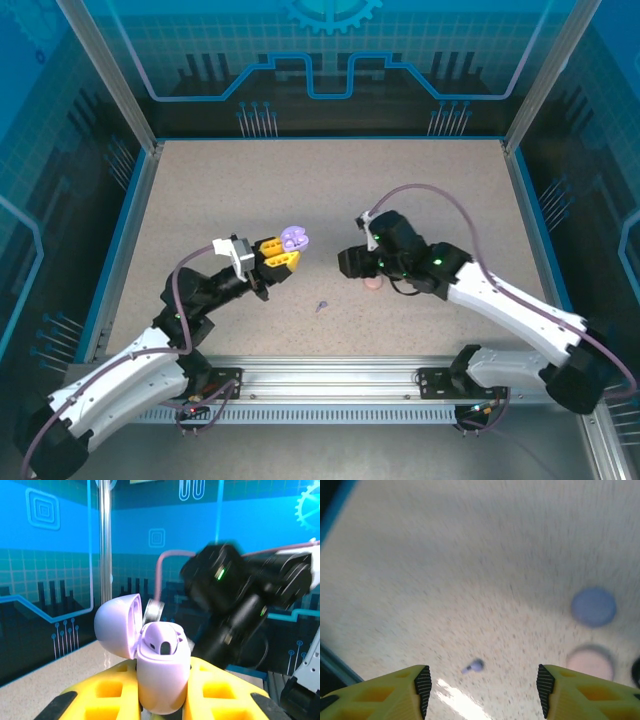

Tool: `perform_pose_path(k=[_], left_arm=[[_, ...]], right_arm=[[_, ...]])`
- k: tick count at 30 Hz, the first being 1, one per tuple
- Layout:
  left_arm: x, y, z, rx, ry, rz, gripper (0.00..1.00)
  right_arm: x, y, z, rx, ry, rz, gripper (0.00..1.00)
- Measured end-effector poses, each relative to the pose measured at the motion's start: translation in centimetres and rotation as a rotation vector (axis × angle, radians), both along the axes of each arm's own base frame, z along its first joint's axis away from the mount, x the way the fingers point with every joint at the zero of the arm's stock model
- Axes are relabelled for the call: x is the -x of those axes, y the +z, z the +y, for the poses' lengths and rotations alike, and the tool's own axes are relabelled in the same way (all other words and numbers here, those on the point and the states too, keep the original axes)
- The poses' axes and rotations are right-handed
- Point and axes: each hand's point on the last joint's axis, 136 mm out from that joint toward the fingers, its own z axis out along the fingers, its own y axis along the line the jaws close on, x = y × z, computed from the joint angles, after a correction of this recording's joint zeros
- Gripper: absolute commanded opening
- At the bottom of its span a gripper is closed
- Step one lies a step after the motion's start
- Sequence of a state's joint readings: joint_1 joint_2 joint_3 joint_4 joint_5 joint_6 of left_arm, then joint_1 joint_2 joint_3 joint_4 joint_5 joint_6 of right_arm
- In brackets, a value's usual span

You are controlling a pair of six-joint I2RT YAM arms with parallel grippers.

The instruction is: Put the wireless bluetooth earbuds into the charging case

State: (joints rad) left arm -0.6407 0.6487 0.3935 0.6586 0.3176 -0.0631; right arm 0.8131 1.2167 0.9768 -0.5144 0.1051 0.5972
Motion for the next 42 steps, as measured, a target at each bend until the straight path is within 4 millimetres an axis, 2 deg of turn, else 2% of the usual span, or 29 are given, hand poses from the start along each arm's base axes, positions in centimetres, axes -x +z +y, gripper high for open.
perform_pose_path(k=[3,7,10,15,19,30,42], left_arm=[[0.4,0.5,0.3,0.007,0.002,-0.019,0.0],[0.7,0.7,0.5,0.009,0.004,-0.028,0.0],[0.7,0.6,0.5,0.007,0.004,-0.026,0.0],[0.8,0.5,0.6,0.002,0.004,-0.019,0.0],[0.7,0.3,0.7,-0.002,0.011,-0.013,0.0],[0.5,-0.1,0.6,-0.012,0.015,0.002,0.0],[0.4,-0.1,0.6,-0.013,0.019,0.005,0.0]], right_arm=[[0.8,-4.0,1.4,0.076,0.015,0.086,0.61],[1.8,-8.2,3.5,0.169,0.056,0.152,0.63],[2.1,-10.7,4.8,0.228,0.078,0.187,0.64],[1.9,-13.3,6.9,0.29,0.106,0.217,0.65],[1.9,-14.3,7.5,0.314,0.117,0.224,0.64],[2.5,-15.9,6.5,0.389,0.137,0.26,0.55],[3.5,-16.2,5.9,0.429,0.154,0.285,0.46]])
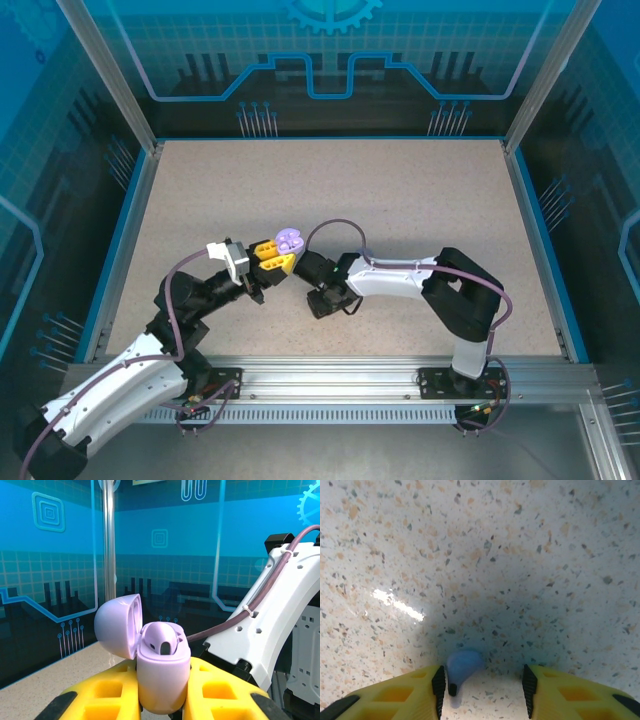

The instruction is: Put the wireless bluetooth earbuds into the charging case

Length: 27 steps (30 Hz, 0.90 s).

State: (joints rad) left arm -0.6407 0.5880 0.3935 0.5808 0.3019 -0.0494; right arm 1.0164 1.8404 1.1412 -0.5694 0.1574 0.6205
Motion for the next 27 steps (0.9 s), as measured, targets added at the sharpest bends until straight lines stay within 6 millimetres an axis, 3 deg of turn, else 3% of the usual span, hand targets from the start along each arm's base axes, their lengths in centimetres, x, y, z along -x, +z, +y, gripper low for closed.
perform_pose_path(k=[9,20,27], left_arm=[[0.0,0.0,0.0,0.0,0.0,0.0,0.0],[0.3,0.3,0.2,0.006,0.0,-0.007,0.0],[0.3,0.2,0.3,0.002,0.003,-0.003,0.0]], right_arm=[[0.4,0.3,-0.2,0.002,0.003,0.015,0.47],[-0.9,3.5,1.0,-0.044,0.023,0.067,0.47],[-1.3,2.3,1.1,0.021,0.057,0.119,0.46]])
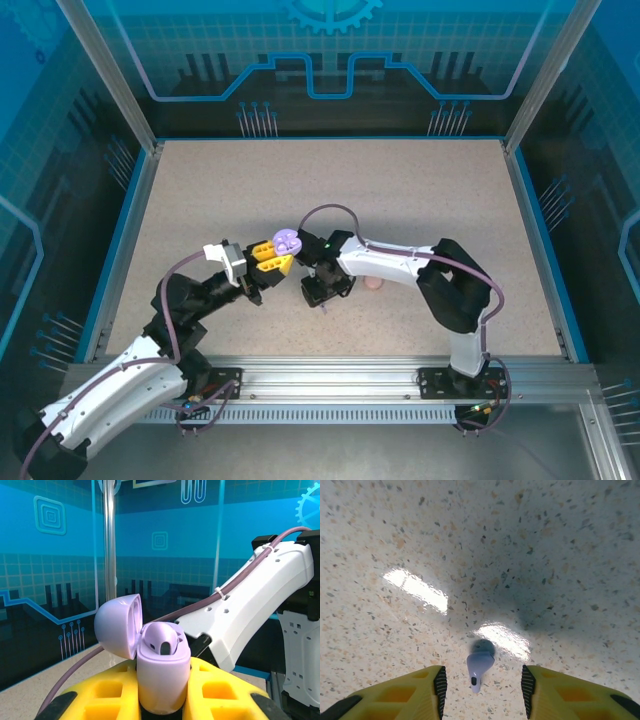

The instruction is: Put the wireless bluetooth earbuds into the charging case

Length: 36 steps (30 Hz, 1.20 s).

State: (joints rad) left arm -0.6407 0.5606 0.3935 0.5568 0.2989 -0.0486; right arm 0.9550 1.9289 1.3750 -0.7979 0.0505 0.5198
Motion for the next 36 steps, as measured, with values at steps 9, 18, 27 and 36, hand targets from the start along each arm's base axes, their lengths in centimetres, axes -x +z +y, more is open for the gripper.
perform_pose_path(k=[9,18,27,36], left_arm=[[0.0,-0.1,0.0,-0.004,0.001,0.005,0.0],[-0.1,-0.1,0.0,-0.002,0.007,0.006,0.0],[-0.1,-0.1,0.0,-0.004,0.008,0.003,0.0],[-0.2,-0.3,0.0,-0.008,0.009,0.009,0.0]], right_arm=[[0.4,-1.2,-0.2,0.044,0.01,0.049,0.43],[0.4,-1.5,0.2,0.052,0.019,0.067,0.37],[0.4,-2.4,0.1,0.079,0.03,0.085,0.3],[0.4,-2.4,0.0,0.084,0.029,0.083,0.25]])
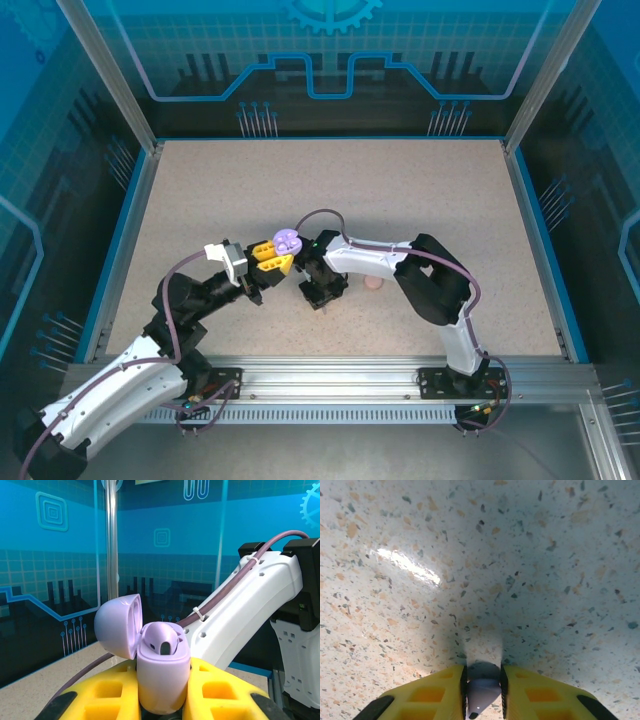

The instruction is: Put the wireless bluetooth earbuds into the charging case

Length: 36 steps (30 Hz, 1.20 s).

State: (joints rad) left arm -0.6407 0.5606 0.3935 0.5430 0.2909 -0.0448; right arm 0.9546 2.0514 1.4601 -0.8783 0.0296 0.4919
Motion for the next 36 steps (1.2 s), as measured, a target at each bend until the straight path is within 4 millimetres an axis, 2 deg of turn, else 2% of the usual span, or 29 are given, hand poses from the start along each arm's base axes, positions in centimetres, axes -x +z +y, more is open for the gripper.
perform_pose_path(k=[6,11,14,21,25,31,36], left_arm=[[-0.1,-0.3,0.0,-0.007,0.004,0.011,0.0],[-0.3,-0.5,-0.1,-0.012,0.007,0.02,0.0],[-0.7,-1.1,-0.3,-0.024,0.007,0.035,0.0],[-2.3,-3.3,-1.5,-0.067,0.007,0.094,0.0],[-3.3,-4.8,-2.3,-0.093,0.006,0.128,0.0],[-4.5,-6.3,-3.3,-0.116,0.005,0.158,0.0],[-4.8,-7.5,-4.1,-0.137,-0.009,0.18,0.0]], right_arm=[[0.5,0.6,-0.5,-0.012,-0.001,0.0,0.25],[0.4,3.2,-1.1,-0.069,-0.006,-0.064,0.25],[-0.2,6.1,-2.0,-0.122,-0.026,-0.139,0.25],[-2.6,15.3,-4.5,-0.292,-0.104,-0.388,0.25],[-3.1,20.3,-5.8,-0.393,-0.13,-0.511,0.25],[-3.3,26.1,-6.5,-0.505,-0.137,-0.624,0.25],[-3.4,28.9,-6.4,-0.562,-0.143,-0.665,0.25]])
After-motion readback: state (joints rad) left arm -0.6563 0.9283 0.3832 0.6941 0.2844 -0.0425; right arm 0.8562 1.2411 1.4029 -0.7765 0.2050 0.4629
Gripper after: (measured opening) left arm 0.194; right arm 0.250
